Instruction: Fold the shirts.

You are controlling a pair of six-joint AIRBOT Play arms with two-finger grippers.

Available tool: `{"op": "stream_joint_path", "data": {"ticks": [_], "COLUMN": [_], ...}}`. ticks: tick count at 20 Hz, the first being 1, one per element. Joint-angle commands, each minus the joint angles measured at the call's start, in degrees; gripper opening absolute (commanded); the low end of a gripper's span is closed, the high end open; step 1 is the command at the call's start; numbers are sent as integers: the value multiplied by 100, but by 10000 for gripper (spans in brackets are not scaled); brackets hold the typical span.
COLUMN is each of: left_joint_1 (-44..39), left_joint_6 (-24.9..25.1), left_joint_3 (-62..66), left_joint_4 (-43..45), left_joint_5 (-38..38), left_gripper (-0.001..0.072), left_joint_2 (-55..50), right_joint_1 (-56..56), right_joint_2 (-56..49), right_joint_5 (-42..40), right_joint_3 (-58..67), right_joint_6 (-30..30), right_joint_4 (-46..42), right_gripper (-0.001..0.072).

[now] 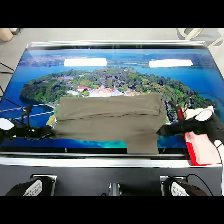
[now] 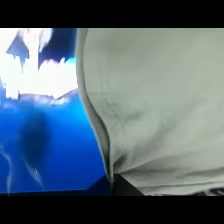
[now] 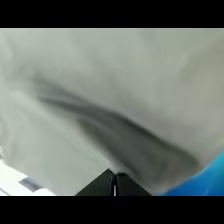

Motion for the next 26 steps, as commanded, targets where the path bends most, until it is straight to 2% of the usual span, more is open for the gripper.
{"op": "stream_joint_path", "data": {"ticks": [1, 4, 9, 11, 16, 20, 21, 22, 23, 24, 26], "left_joint_1": [0, -2, -269, -339, -345, -474, -472, -437, -365, -273, -116], "left_joint_6": [-103, -98, 90, 0, -282, -299, -297, -297, -293, -295, -271], "left_joint_3": [289, 739, 2284, 2914, 3945, 3989, 3995, 4035, 4129, 4266, 4472], "left_joint_4": [-199, -389, -717, -719, -726, -730, -754, -750, -743, -745, -743], "left_joint_5": [39, 487, 544, 501, 437, 442, 442, 400, 264, 68, -188], "left_gripper": [22, 22, 23, 23, 24, 40, 198, 505, 632, 631, 631], "left_joint_2": [282, -317, -2035, -2629, -3759, -4194, -4238, -4227, -4199, -4148, -3926], "right_joint_1": [7, 20, 549, 625, 627, 728, 728, 699, 612, 476, 85], "right_joint_2": [-13, -446, -1917, -2500, -3471, -3762, -3755, -3740, -3720, -3665, -3567], "right_joint_5": [-68, -608, -1325, -1659, -1720, -1563, -1569, -1377, -1023, -599, -131], "right_joint_3": [925, 1508, 2828, 3392, 4129, 4129, 4133, 4216, 4369, 4522, 4634], "right_joint_6": [251, 310, 319, 662, 804, 671, 671, 634, 321, 0, 46], "right_joint_4": [94, 411, 586, 525, 688, 605, 623, 651, 656, 586, 258], "right_gripper": [11, 11, 12, 12, 14, 21, 134, 451, 703, 718, 720]}}
